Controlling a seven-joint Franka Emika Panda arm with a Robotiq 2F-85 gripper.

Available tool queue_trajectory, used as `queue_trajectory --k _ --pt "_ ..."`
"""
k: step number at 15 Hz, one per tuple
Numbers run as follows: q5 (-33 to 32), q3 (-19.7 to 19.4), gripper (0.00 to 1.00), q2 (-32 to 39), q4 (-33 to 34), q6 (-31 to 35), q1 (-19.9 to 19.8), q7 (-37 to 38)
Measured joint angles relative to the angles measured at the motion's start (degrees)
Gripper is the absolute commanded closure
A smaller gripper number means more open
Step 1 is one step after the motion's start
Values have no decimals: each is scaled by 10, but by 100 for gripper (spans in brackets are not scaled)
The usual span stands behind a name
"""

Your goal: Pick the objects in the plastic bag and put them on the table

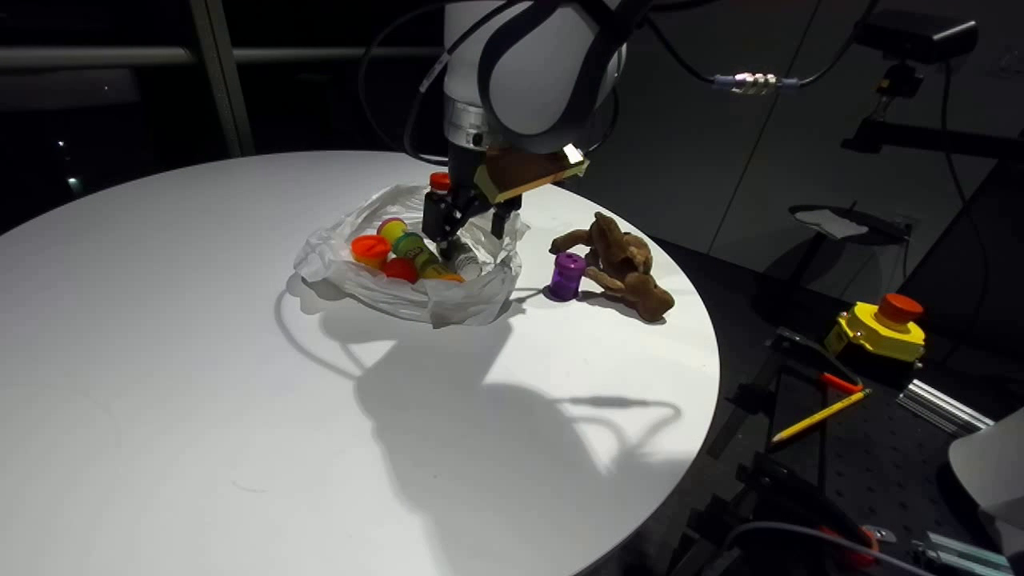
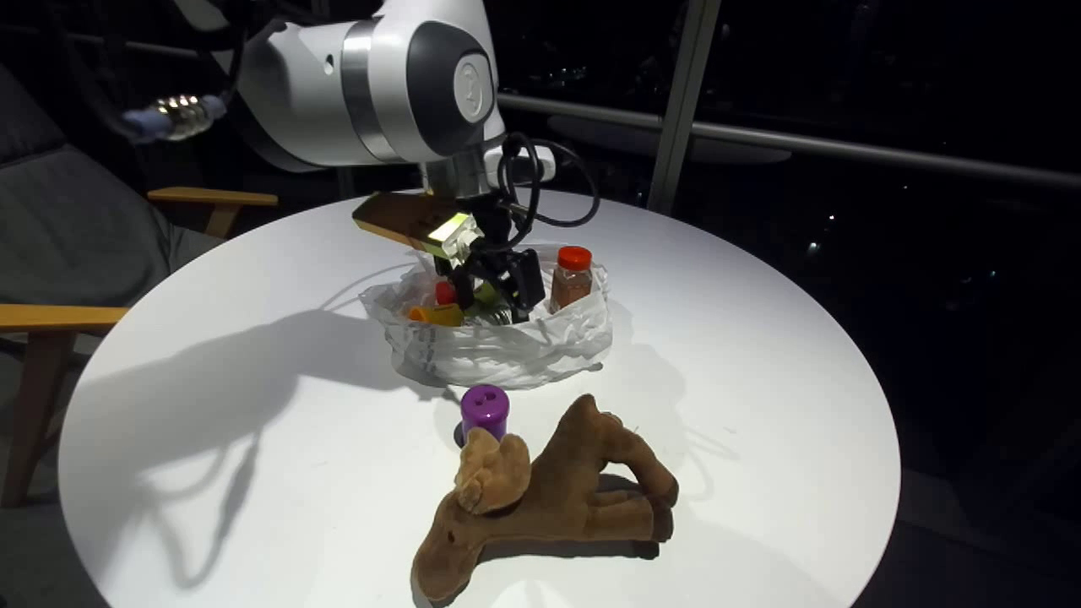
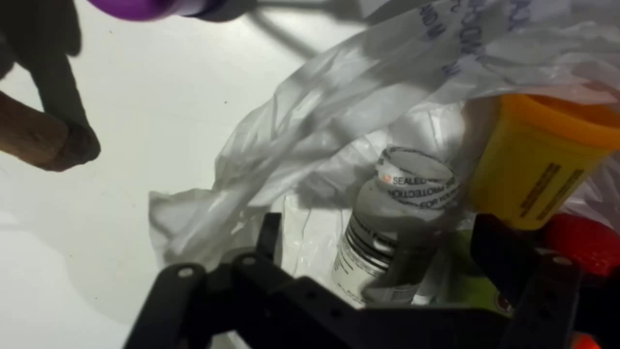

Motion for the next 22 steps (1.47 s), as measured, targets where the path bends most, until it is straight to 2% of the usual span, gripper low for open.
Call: queue_trajectory --k 1,7,13,18,22 --pt "0 -2 26 12 12 -2 0 0" --pt "15 -10 73 42 55 -31 -4 -2" --pt "35 -7 74 9 48 -44 -12 -9" --pt "32 -2 74 -124 -27 -97 -6 -10" --pt "32 34 74 -236 -126 -184 -9 -29"
